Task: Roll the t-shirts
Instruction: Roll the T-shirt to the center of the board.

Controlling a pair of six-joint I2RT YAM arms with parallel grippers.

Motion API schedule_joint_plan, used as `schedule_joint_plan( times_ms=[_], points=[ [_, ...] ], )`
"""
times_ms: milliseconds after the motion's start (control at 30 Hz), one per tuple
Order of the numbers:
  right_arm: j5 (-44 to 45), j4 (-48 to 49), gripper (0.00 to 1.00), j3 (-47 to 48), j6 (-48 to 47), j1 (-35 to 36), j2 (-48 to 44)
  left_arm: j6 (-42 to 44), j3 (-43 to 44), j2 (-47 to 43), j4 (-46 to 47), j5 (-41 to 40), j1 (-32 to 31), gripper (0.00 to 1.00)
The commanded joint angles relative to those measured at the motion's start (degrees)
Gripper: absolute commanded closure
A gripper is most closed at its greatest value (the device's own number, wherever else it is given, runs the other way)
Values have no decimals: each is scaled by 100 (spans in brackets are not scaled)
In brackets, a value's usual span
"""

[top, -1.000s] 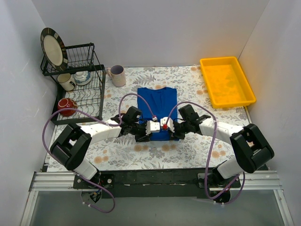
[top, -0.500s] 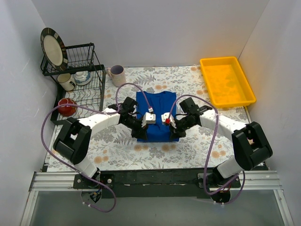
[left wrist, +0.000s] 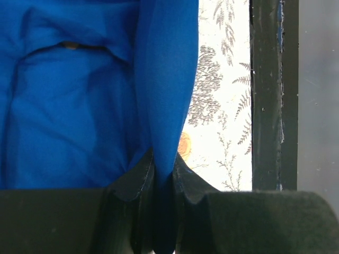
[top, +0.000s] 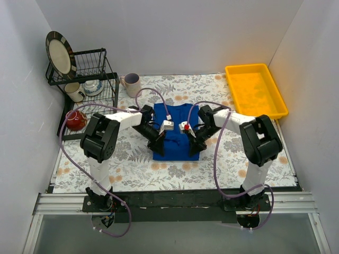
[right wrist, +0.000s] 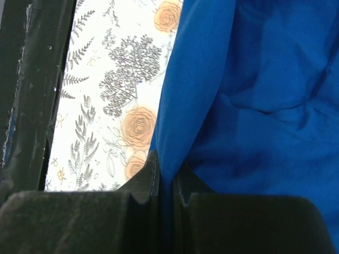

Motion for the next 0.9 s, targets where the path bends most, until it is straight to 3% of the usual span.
schedule_joint_plan(
  times_ms=[0,233,367,400,600,700,800,833,867],
  points=[
    [85,-2080,99,678,-912,-421,840,314,391,559,-1102,-759,441,100],
    [-21,-2741,99,1364,-1256,-606,1835,341,1235,1306,-1339,-837,635,99],
    [-109,-2821,99,1637,-1177,-667,2222,192,1587,1528,-1357,-943,732,83],
    [-144,-2812,99,1663,-1125,-667,2327,148,1666,1528,-1331,-969,749,74],
    [-224,-2593,99,1751,-782,-676,2574,-239,1807,861,-1155,-1040,838,59],
    [-110,-2531,99,1847,-694,-676,2697,-476,1623,246,-883,-943,768,57],
    [-48,-2443,99,2058,-527,-667,2872,-503,712,-717,3,-1258,303,54],
    [-48,-2425,99,2137,-474,-676,2917,-468,395,-992,328,-1712,-99,53],
    [-39,-2355,99,2277,-274,-667,2952,-424,-321,-1317,992,-1943,-320,53]
  ],
)
